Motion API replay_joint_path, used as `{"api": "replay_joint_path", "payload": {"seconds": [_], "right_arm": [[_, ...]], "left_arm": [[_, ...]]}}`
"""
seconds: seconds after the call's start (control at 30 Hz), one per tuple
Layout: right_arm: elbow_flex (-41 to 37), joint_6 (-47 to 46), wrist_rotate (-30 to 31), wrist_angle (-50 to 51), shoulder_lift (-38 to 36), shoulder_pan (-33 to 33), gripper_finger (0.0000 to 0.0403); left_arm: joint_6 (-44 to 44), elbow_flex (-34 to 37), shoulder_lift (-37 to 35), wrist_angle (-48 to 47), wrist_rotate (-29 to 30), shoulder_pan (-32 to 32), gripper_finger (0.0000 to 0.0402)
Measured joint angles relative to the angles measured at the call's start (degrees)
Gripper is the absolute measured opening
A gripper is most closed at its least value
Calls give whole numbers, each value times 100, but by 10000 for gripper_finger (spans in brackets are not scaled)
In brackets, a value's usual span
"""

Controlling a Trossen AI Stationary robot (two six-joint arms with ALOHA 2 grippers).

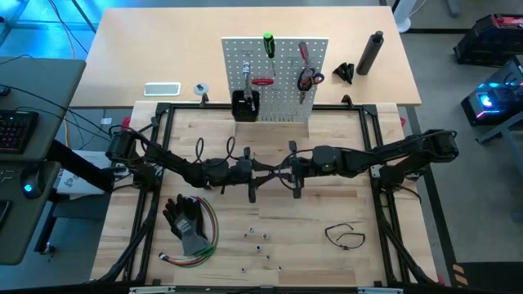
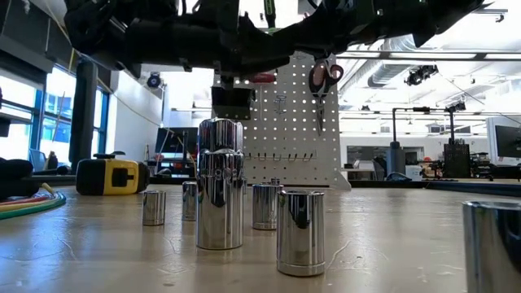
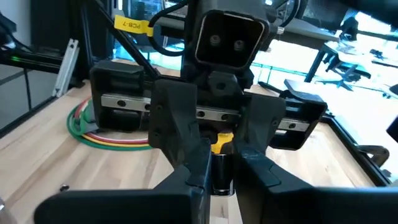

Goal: Hang tools onto peg board
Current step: Put the silver socket into the black bin on the white peg board

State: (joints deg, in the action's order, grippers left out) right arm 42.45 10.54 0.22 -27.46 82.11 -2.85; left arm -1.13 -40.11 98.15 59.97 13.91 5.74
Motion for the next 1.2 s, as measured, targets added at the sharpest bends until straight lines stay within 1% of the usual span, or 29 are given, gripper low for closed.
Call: {"api": "replay_joint_path", "payload": {"seconds": [0.33, 0.63, 0.97, 1.2], "right_arm": [[-1, -45, 44, 30, 0, 24, 36], [-1, -67, 81, 61, 4, 26, 36], [-3, -147, 103, 148, 8, 25, 39], [-10, -122, 401, 174, 17, 22, 64]], "left_arm": [[29, -33, -2, -44, 9, -2, 87], [173, -33, -2, -101, 28, -2, 42], [337, -44, -7, -193, 26, 11, 35], [368, -60, -15, -401, 34, 7, 33]]}}
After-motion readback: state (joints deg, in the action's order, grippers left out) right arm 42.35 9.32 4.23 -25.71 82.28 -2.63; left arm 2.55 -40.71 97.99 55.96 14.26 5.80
